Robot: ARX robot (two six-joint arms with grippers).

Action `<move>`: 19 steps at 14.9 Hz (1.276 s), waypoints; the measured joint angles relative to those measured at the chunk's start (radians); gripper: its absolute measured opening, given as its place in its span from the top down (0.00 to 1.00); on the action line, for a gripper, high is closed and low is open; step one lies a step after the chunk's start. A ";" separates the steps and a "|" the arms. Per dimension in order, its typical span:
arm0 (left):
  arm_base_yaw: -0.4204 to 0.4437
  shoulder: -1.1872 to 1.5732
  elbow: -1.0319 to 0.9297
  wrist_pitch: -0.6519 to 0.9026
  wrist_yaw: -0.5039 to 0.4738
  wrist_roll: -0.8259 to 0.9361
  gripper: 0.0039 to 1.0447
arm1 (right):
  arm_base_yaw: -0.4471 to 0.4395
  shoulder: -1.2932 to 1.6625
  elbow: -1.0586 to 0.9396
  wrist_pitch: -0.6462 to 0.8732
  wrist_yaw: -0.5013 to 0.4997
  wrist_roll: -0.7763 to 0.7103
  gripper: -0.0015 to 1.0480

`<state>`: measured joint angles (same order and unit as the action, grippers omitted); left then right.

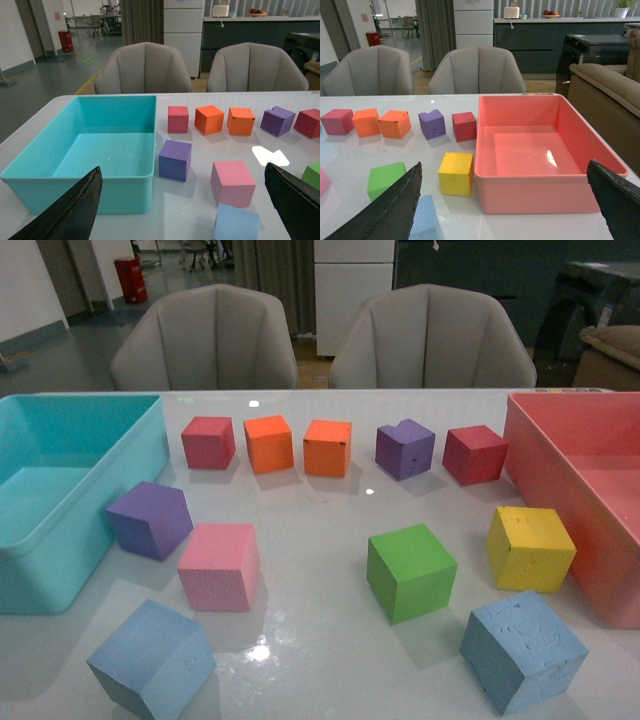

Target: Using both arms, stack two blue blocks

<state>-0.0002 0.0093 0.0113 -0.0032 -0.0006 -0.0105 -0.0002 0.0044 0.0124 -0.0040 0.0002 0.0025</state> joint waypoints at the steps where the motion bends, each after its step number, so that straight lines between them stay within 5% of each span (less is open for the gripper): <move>1: 0.000 0.000 0.000 0.000 0.000 0.000 0.06 | 0.000 0.000 0.000 0.000 0.000 0.000 0.06; 19: 0.000 0.000 0.000 0.000 0.000 0.000 0.06 | 0.003 0.002 0.001 -0.007 0.014 0.001 0.06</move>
<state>-0.0002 0.0093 0.0113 -0.0032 -0.0002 -0.0105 0.0032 0.0063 0.0135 -0.0109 0.0143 0.0032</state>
